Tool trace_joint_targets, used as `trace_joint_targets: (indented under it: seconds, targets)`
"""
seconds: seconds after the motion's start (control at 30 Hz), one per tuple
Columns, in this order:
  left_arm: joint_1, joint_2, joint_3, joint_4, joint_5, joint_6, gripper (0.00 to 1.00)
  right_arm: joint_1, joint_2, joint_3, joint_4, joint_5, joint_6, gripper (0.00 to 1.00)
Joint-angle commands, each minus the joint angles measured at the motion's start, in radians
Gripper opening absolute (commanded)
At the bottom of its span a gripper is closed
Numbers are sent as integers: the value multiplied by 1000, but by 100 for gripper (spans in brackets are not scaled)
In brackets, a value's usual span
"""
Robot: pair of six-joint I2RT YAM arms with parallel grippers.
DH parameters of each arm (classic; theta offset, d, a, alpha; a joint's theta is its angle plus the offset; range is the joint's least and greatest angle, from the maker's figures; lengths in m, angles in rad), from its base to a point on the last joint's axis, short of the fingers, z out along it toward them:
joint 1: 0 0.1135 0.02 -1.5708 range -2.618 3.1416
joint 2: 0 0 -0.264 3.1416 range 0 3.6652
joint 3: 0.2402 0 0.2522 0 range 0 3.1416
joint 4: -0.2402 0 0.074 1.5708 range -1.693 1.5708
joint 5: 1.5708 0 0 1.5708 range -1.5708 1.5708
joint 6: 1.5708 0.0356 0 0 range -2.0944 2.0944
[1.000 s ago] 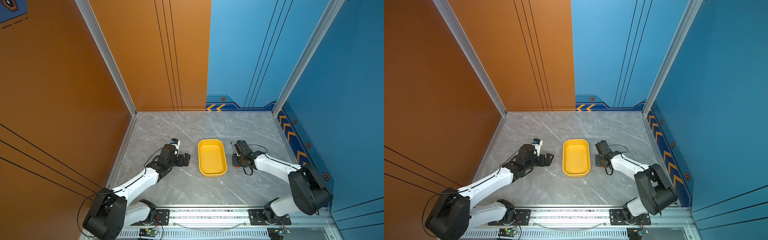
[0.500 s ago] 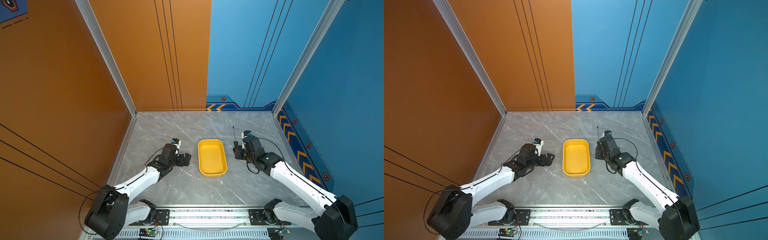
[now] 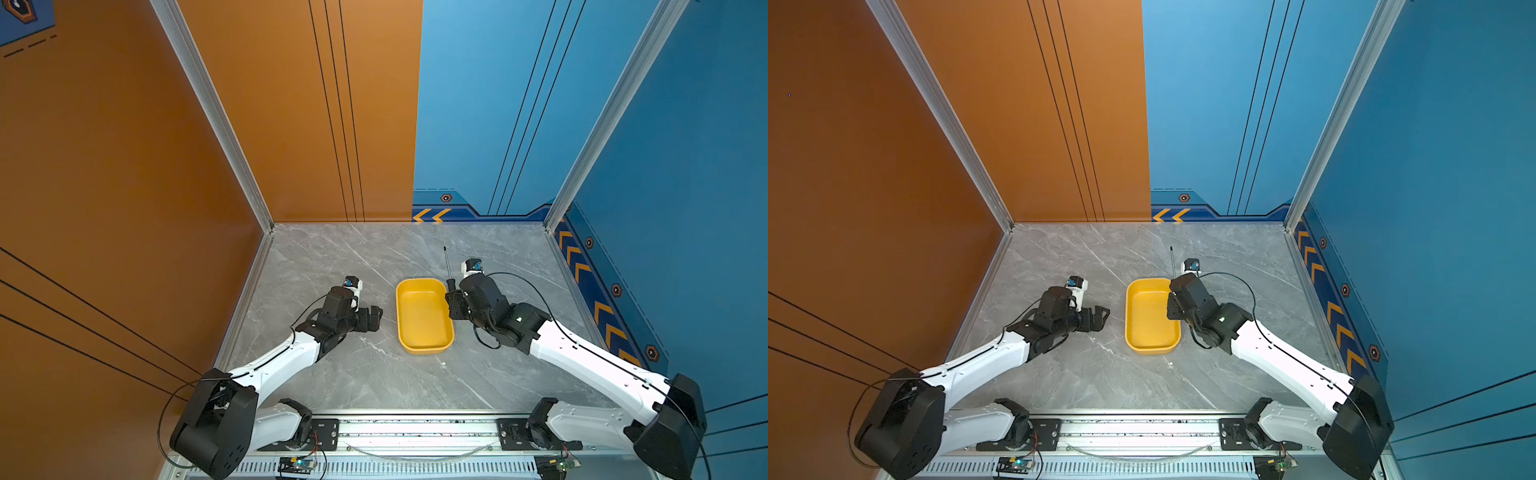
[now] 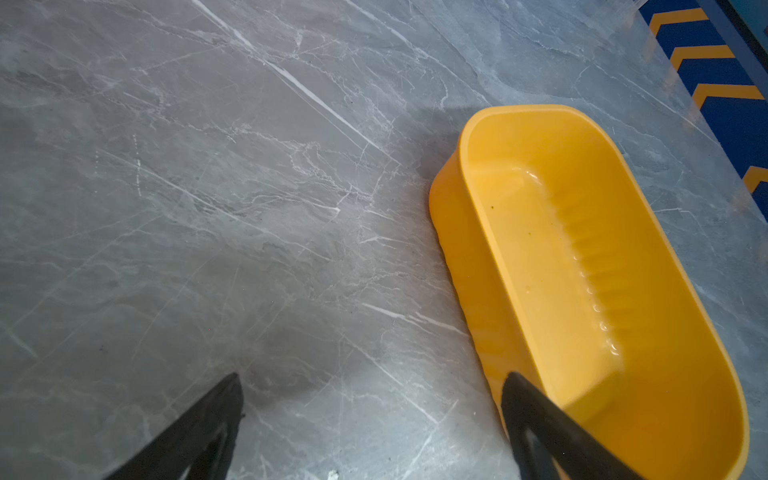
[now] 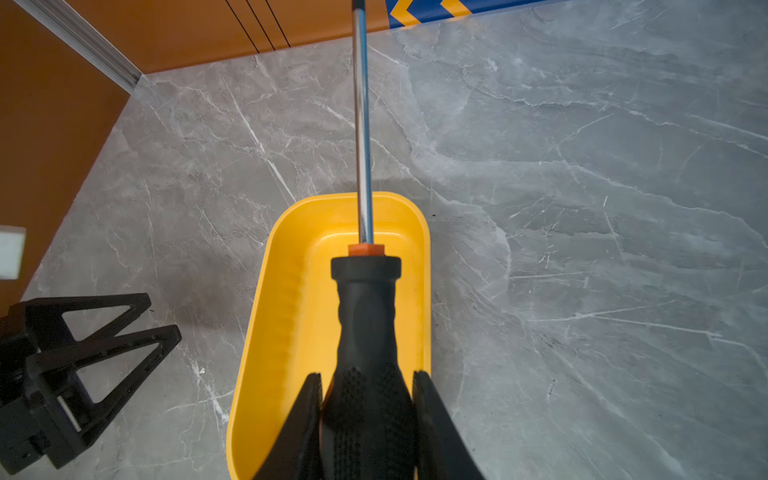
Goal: Put the screwdriver in the bin
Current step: 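Lift the screwdriver with the right gripper and carry it over the bin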
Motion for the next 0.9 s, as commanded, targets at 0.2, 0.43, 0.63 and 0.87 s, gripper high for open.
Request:
trace_joint_targets:
  seconds: [0.2,0.43,0.63,0.87]
  targets:
    - [-10,-2,11,-7,13,9,98,12,80,35,-14,66,46,6]
    - [-10,2,2,-6,8,8,98,13,137,22,-14,71,80,6]
    - [-10,2,0,-6,8,9,98,43,192,39,-14,90,89,5]
    - [-10,-8,-9,-7,2,9,98,91,251,60,-13,118,112,3]
